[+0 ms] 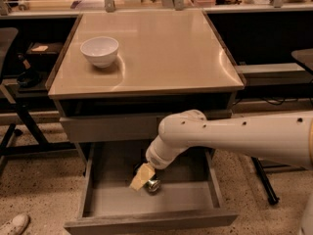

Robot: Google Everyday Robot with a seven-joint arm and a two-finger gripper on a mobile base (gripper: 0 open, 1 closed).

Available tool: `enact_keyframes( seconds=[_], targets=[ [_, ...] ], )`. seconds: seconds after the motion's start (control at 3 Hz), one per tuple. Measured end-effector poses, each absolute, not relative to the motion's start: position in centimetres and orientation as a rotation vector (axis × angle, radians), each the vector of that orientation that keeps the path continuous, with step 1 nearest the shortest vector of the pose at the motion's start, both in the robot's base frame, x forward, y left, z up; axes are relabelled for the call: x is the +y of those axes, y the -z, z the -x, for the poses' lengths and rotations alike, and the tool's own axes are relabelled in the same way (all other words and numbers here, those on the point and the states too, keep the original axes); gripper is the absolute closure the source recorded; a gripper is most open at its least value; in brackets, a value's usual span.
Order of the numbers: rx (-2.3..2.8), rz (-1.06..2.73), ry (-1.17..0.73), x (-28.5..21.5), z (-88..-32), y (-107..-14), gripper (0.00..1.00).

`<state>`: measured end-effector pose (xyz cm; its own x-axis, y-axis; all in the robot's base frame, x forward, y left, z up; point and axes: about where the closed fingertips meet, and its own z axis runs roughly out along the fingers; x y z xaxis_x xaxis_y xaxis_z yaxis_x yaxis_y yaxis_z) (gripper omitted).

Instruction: Pick green can from middle drawer and place on counter

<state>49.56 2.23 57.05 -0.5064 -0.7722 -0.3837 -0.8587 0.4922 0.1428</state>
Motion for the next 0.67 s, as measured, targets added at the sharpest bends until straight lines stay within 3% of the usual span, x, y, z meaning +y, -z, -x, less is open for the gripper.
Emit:
enact_keyframes(
  seconds=[0.67],
  targets=[
    [2.461, 1.380, -0.523, 3.1, -49.3, -53.9, 0.00]
  ],
)
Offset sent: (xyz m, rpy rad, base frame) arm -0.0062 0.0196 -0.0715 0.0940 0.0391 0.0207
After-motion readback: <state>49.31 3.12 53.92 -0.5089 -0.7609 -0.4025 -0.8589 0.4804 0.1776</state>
